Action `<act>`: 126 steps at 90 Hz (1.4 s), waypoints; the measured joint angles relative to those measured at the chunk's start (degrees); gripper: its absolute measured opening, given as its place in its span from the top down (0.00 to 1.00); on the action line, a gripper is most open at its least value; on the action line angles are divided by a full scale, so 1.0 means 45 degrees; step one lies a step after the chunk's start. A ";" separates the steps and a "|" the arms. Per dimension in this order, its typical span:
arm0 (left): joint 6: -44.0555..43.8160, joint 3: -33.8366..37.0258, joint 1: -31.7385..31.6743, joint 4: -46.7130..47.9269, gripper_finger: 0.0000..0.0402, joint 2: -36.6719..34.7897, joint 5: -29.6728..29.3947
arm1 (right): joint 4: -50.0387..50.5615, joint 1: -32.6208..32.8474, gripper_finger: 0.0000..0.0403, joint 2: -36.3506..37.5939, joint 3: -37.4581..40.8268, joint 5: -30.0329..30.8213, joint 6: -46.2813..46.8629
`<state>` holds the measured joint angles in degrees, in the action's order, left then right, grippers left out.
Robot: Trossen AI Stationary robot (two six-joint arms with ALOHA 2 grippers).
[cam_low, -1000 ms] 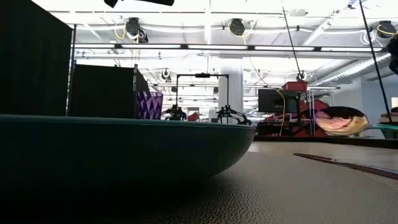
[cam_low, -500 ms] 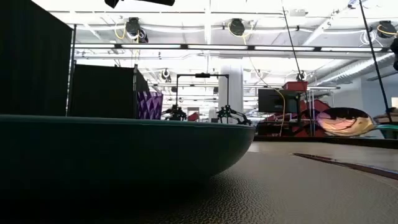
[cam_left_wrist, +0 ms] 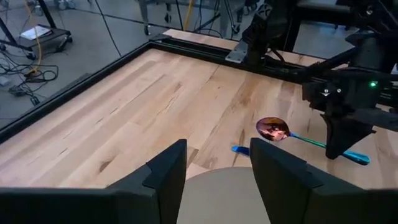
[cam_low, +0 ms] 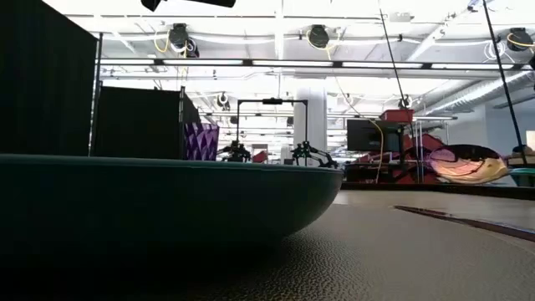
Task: Set table place
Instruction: Put the blue spoon to the right of the blue table knife
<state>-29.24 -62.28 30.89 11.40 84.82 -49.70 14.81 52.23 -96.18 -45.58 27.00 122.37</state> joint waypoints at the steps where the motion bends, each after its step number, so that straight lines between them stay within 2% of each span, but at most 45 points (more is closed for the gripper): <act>1: 0.0001 0.0000 0.0000 0.0000 0.60 0.0000 -0.0001 | 0.0000 0.0000 1.00 0.0000 0.0000 0.0000 0.0000; 57: -0.0042 0.0000 0.0000 -0.0013 0.60 0.0000 0.0008 | -0.0097 -0.0034 1.00 0.0000 0.0000 0.0063 0.0005; 78: -0.0037 0.0000 0.0010 -0.0058 0.60 0.0000 0.0071 | 0.0087 -0.0005 1.00 0.0019 0.0004 0.0739 -0.0005; 126: 0.0043 0.0000 0.0261 -0.0427 0.60 -0.0211 0.0324 | 0.0389 0.0000 1.00 0.0034 0.0000 0.0787 -0.0097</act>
<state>-29.05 -62.28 32.07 9.47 83.87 -48.25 16.56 52.23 -96.03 -45.58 30.55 121.93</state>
